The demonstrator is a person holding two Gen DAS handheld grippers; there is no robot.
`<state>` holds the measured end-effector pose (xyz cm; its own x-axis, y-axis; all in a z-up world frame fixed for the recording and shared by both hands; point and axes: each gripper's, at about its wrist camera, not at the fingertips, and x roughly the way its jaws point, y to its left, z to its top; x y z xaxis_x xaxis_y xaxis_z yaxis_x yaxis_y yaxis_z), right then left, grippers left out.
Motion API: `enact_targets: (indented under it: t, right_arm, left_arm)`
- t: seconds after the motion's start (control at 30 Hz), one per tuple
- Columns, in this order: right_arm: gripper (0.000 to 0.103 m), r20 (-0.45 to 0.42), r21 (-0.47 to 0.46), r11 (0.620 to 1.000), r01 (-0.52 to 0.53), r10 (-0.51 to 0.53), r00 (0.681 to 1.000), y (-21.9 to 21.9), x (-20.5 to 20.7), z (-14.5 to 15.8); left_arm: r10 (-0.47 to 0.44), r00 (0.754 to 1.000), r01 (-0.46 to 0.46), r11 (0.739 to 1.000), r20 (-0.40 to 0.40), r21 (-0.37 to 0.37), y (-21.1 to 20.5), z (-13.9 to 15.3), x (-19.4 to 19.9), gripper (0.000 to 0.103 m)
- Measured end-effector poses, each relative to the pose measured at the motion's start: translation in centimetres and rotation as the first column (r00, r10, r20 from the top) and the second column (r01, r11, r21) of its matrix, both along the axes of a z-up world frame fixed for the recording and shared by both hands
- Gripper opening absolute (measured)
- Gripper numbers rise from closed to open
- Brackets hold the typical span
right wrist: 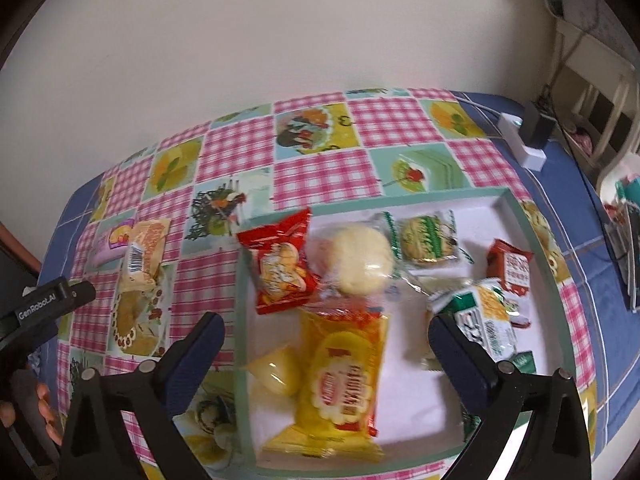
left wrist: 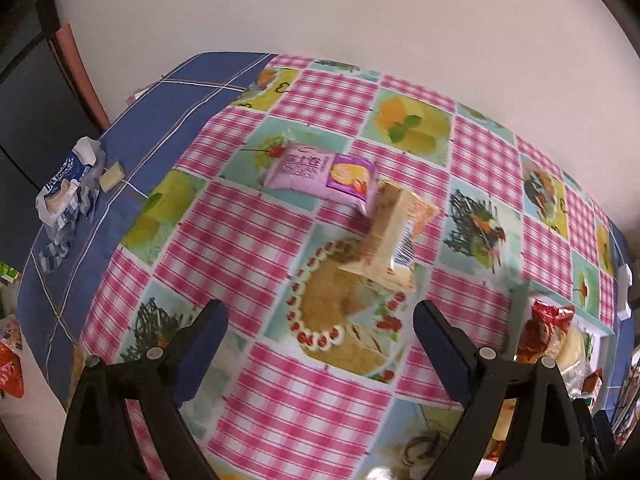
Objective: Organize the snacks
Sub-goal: 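Move both grippers back toward the last snacks on the cloth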
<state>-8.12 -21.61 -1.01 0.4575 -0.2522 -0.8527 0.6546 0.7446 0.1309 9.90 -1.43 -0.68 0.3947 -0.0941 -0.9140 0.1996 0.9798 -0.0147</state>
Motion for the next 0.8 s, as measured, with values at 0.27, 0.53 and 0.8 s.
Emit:
enact_targets:
  t: [0.27,0.53,0.8]
  right_arm:
    - [0.103,-0.005,-0.029,0.998,-0.051,0.051,0.999,1.6,3.6,0.5]
    - [0.103,-0.013,-0.046,0.995,-0.094,0.093,0.996,2.8,7.8,0.7]
    - [0.103,-0.026,-0.054,0.985,-0.162,0.161,0.987,4.3,12.5,0.2]
  left_arm:
    - [-0.020,1.000,0.020,1.000,0.014,0.004,0.7,0.3,2.3,0.094]
    - [-0.004,1.000,0.004,1.000,0.001,-0.015,1.5,-0.2,4.9,0.094]
    - [0.035,0.999,-0.035,0.999,-0.022,-0.034,3.1,-1.2,8.7,0.094]
